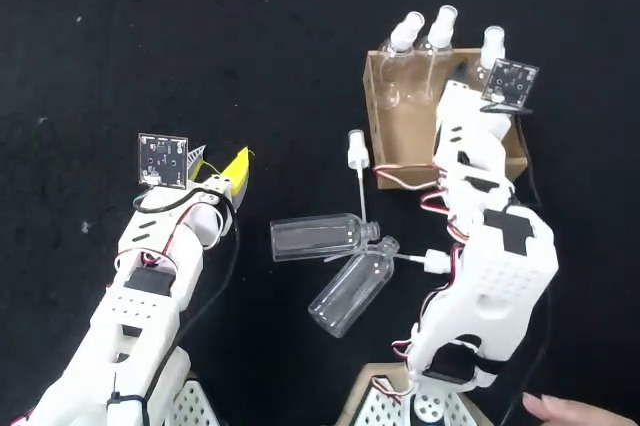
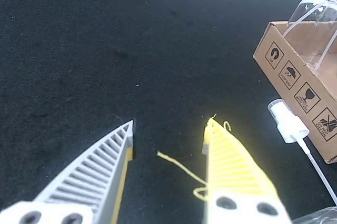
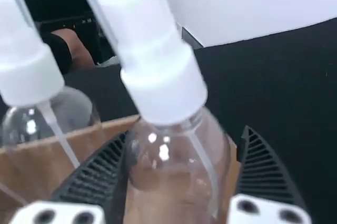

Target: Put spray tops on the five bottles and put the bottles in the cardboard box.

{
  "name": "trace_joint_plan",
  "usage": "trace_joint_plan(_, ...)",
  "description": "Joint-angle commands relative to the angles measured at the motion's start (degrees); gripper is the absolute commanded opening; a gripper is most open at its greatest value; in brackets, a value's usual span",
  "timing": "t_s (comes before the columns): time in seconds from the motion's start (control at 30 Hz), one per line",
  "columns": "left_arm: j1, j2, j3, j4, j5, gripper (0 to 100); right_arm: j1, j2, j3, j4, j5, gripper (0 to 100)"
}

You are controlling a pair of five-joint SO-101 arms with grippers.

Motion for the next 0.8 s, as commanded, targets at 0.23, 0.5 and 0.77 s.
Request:
trace_joint_plan(0.23, 0.3, -0.1, -1.6, -1.2, -0.3, 21, -0.3, -13.4, 5.9, -1.1, -0.1, 24.9)
trace_joint_plan(0.5, 0.3, -0.1, -1.5, -1.2, -0.3, 21, -0.3, -17.5, 9.8, -1.1, -0.1, 24.9)
trace_joint_plan(0.77, 0.3, -0.1, -1.5, -1.2, -0.3, 21, 0.7, -22.7, 13.0, -1.1, -0.1, 24.9)
